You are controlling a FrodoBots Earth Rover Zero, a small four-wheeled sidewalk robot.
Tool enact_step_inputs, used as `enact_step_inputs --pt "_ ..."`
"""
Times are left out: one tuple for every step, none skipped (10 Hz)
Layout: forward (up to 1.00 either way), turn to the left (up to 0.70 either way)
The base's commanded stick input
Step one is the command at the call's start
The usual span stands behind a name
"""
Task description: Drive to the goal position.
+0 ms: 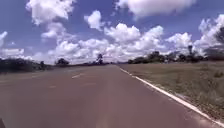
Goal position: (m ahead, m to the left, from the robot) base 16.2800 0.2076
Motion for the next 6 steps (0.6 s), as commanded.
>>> enact_step_inputs --pt "1.0 0.0" --pt "1.0 0.0" --pt "1.0 0.0" --pt "1.0 0.0" --pt "1.0 0.0" --pt "1.0 0.0"
